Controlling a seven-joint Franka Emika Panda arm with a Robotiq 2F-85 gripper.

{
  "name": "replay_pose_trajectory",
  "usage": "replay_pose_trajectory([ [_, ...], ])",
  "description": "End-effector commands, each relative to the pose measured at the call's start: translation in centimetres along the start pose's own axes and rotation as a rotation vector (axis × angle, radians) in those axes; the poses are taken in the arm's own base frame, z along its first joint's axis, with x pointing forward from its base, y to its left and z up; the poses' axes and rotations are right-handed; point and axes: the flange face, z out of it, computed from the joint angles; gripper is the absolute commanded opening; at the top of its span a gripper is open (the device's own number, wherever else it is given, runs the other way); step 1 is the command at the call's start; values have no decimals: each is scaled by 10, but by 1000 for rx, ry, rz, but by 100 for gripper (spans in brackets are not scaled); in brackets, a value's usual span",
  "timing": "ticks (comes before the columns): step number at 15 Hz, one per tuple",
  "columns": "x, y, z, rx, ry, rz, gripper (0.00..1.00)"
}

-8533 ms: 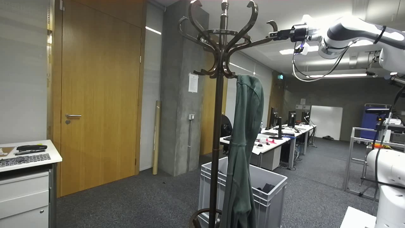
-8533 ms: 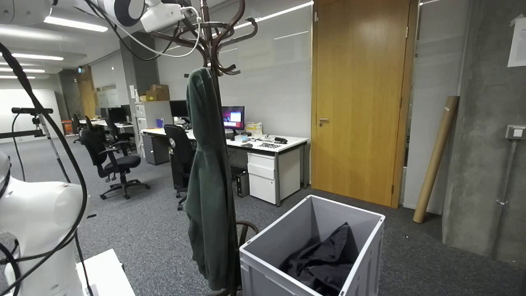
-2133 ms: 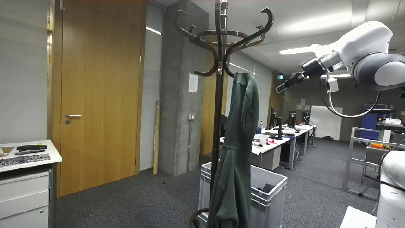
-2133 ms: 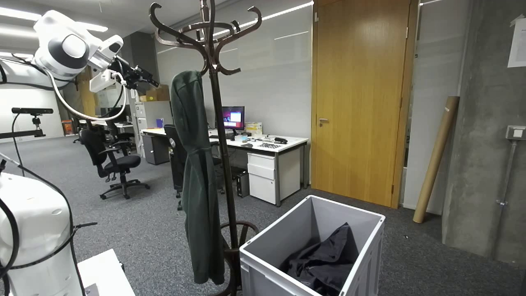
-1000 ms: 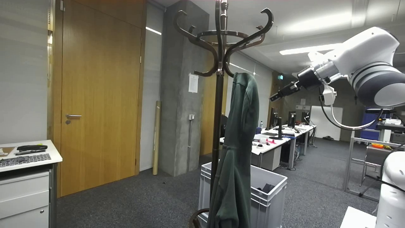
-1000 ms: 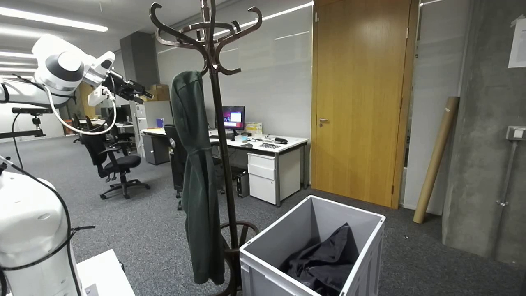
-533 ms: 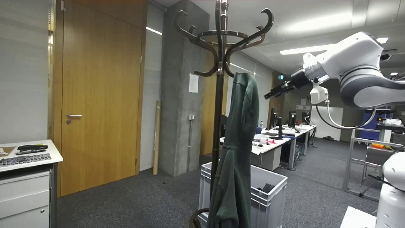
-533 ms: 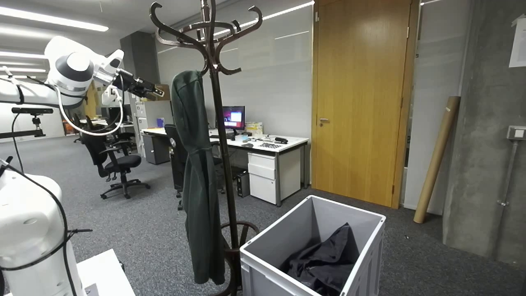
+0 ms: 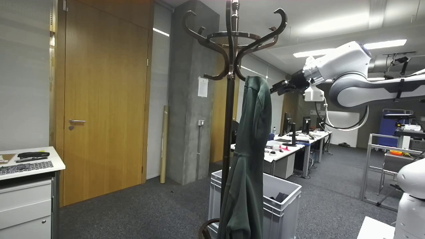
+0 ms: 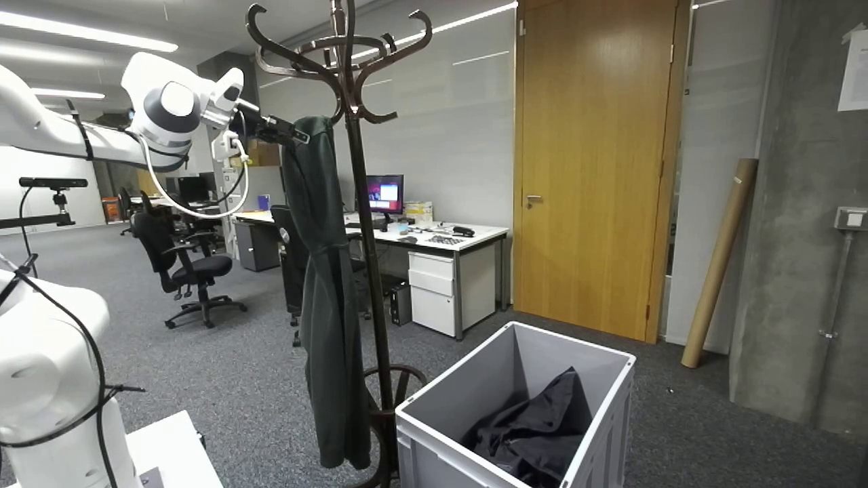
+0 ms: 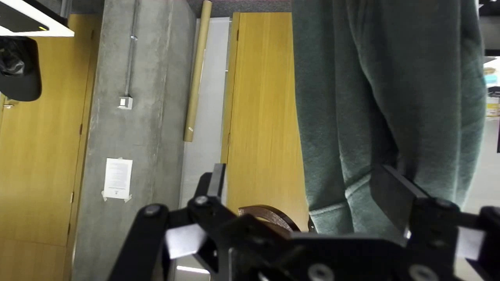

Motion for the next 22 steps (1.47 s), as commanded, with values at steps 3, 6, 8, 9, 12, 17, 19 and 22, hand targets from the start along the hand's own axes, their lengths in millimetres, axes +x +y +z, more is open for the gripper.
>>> replay_pose_trajectory([
  [3, 43, 24, 48, 93, -6, -14, 100],
  [6, 3, -20, 7, 119, -15, -34, 100],
  [8, -10, -40, -11, 150, -16, -54, 100],
  [9, -16, -50, -20, 164, -14, -62, 100],
  [12, 4, -44, -13, 190, -14, -75, 100],
  [17, 14, -28, 1, 181, -20, -61, 100],
  [19, 23, -17, 12, 178, -25, -59, 100],
  [22, 12, -15, 8, 162, -33, -42, 100],
])
